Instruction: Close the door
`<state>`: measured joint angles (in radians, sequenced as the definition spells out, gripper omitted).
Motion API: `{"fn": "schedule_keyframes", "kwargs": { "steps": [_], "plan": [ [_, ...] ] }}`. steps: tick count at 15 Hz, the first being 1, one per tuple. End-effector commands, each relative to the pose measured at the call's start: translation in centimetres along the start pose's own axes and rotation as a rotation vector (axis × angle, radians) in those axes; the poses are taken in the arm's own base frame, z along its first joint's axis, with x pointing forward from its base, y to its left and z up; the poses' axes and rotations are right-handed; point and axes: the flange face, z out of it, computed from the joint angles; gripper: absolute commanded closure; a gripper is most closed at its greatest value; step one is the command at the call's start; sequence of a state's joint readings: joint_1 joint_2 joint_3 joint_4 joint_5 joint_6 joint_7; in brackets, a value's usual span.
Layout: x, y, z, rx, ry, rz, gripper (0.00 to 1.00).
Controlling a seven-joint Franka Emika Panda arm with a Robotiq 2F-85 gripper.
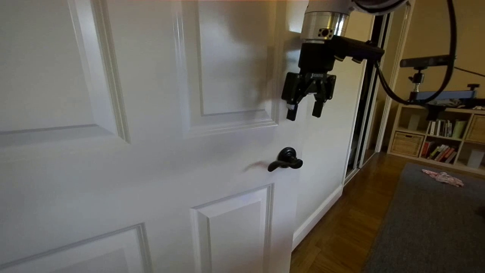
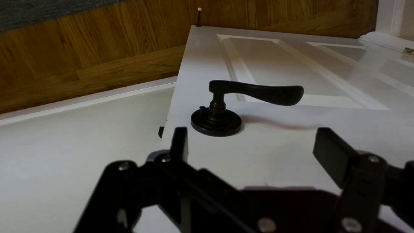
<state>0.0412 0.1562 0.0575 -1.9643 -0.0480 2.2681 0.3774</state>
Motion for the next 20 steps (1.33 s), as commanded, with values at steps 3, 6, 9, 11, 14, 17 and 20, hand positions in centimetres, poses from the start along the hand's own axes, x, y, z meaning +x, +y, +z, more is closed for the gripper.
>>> {"fn": "schedule_keyframes", "kwargs": {
  "steps": [3, 6, 9, 11, 14, 17, 20],
  "plan": [
    [2.5, 1.0, 0.2, -0.012, 0.027, -0.017, 0.0],
    [3.9, 1.2, 0.5, -0.012, 0.032, -0.025, 0.0],
    [5.3, 1.2, 0.8, -0.009, 0.04, -0.035, 0.0],
    [6.2, 1.3, 1.0, -0.009, 0.046, -0.044, 0.0],
    [7.6, 1.3, 1.4, -0.009, 0.052, -0.055, 0.0],
    [8.9, 1.3, 1.8, -0.008, 0.057, -0.068, 0.0],
    [10.1, 1.1, 2.4, -0.006, 0.064, -0.083, 0.0]
  ]
}}
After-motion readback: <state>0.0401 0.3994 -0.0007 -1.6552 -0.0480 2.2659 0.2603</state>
